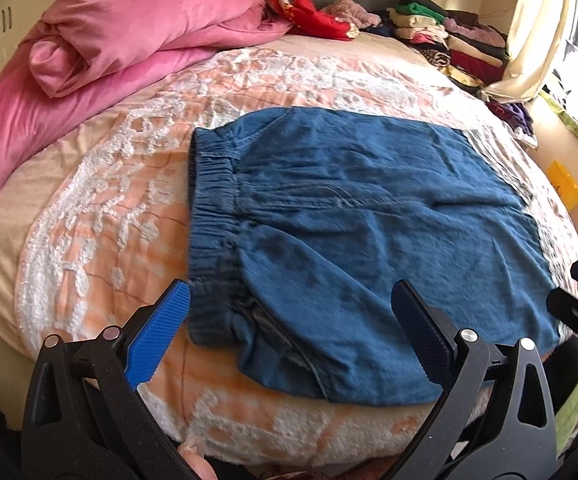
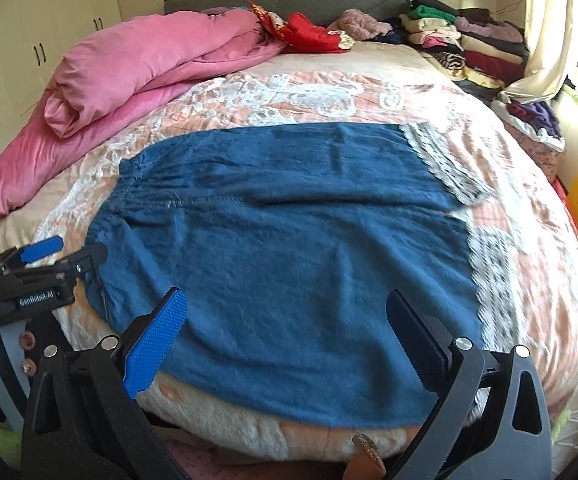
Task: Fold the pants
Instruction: 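Grasp the elastic cuff with the left tool while the right tool grasps the denim leg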
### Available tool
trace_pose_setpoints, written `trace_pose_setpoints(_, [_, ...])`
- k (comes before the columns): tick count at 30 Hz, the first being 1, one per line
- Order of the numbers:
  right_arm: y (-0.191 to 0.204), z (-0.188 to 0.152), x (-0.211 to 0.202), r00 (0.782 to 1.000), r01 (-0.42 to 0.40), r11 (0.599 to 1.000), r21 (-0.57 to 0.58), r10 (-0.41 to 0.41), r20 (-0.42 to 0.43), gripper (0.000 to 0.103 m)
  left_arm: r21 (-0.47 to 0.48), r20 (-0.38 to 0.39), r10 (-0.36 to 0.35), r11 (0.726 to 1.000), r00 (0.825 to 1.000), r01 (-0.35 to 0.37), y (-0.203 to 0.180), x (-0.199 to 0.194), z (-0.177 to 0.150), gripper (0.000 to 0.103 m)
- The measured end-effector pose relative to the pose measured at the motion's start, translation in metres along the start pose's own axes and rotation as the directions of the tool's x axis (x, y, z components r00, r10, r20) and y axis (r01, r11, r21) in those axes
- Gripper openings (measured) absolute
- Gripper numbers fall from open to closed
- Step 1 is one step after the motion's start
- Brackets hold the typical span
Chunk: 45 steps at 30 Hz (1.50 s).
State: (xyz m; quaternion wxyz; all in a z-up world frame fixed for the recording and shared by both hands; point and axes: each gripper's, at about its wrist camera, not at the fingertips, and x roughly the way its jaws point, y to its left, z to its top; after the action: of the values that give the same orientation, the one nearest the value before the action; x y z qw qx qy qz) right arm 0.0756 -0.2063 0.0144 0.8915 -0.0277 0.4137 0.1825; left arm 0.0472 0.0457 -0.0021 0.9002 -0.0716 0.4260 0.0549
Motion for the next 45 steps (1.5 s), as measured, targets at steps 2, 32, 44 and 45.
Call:
trace_pose_setpoints(2, [0.002,0.01,0.009,1.0,0.002,1.0,0.0,-0.002,-0.01,0.099,-0.008,-0.005,0.01,1.0,1.0,-0.01,0.005,0.005,0.004,0.095])
trace_pose_setpoints(32, [0.041,0.167,0.174,0.994,-0.055,0.958,-0.282,0.026,-0.103,0.099,-0.1,-0.115,-0.025,0.995,0.993,0.013,0.087,0.121,0.112,0.095])
trace_pose_setpoints(44, [0.067,0.186,0.225,0.993,-0.058,0.916,-0.397,0.012,-0.118,0.099,-0.026,-0.078,-0.077,0.997,0.994,0.075,0.081,0.137,0.12,0.033])
trace_pose_setpoints(45, [0.068,0.186,0.227,0.993,-0.054,0.91,-0.411,0.005,-0.118,0.099,-0.023,-0.065,-0.082,0.996,0.994,0.081,0.081,0.134,0.12,0.029])
